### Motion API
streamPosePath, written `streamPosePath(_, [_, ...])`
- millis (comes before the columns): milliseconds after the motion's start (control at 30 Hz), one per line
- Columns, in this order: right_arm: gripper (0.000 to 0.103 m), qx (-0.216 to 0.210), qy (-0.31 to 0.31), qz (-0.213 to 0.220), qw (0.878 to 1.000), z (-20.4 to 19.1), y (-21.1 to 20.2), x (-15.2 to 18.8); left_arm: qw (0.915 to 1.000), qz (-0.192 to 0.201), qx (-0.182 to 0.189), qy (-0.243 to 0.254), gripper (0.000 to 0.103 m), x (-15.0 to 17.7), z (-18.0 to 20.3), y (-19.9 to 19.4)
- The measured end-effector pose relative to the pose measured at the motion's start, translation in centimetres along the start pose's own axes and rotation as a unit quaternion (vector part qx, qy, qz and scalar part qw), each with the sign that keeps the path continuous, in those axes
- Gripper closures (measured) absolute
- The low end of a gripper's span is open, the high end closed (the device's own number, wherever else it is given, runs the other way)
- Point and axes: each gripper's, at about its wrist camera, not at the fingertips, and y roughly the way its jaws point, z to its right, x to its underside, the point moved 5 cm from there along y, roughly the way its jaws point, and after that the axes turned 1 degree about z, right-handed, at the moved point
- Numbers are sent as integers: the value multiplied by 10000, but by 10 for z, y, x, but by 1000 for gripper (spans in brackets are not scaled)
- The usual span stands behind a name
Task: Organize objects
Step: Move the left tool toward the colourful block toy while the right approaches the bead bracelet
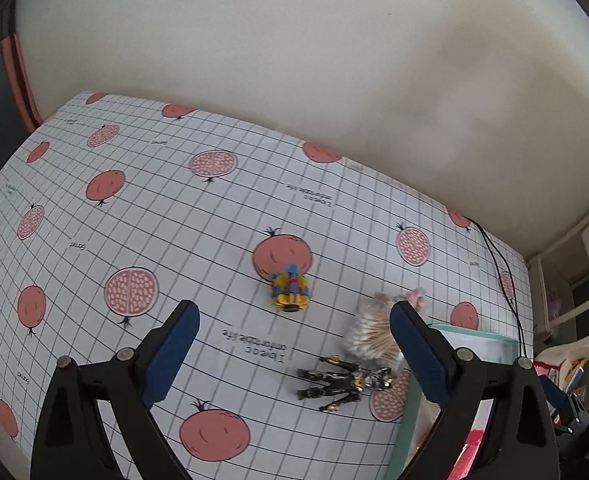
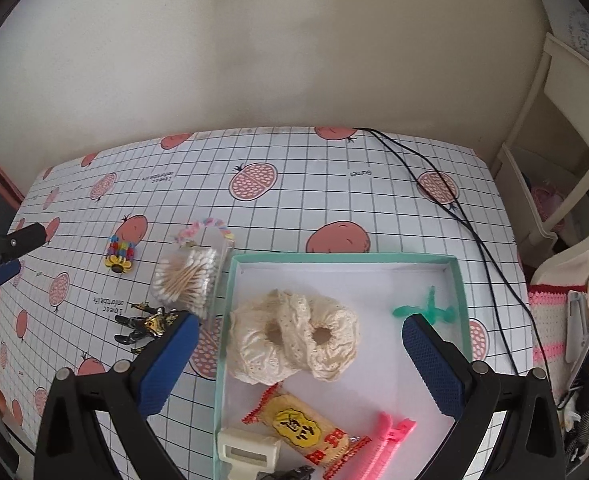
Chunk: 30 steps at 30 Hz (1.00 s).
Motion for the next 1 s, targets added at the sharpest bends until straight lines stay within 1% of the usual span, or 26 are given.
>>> streamPosePath(100, [0, -80, -120, 1, 9999, -20, 5, 0, 9998, -8, -120, -147, 7, -3, -24, 1])
streamPosePath(267, [0, -210, -219, 21, 9995, -50, 13, 0, 9989, -69, -256, -390, 7, -5, -50, 5])
streamPosePath(367, [0, -403, -214, 39, 9990, -69, 19, 0, 9984, -140, -262, -484, 7, -5, -56, 11])
streamPosePath(467, [0, -591, -324, 132, 9976, -88, 24, -1, 9988, -227, -236, -376, 7, -4, -53, 19])
streamPosePath(500, [0, -567, -353, 161, 9976, -90, 25, -2, 9988, -245, -241, -343, 7, -4, -51, 22])
streamPosePath(600, [0, -523, -371, 203, 9977, -91, 27, -3, 9987, -275, -228, -355, 7, -4, -48, 29])
streamPosePath(767, [0, -525, -217, 353, 9978, -79, 33, -13, 9991, -305, -99, -289, 7, -4, -34, 43])
streamPosePath(933, [0, -508, -63, 588, 9970, -66, 38, -27, 9992, -229, -14, -341, 7, -7, -28, 52])
streamPosePath(1000, [0, -573, -33, 568, 9967, -65, 45, -30, 9991, -189, 37, -380, 7, -9, -28, 56])
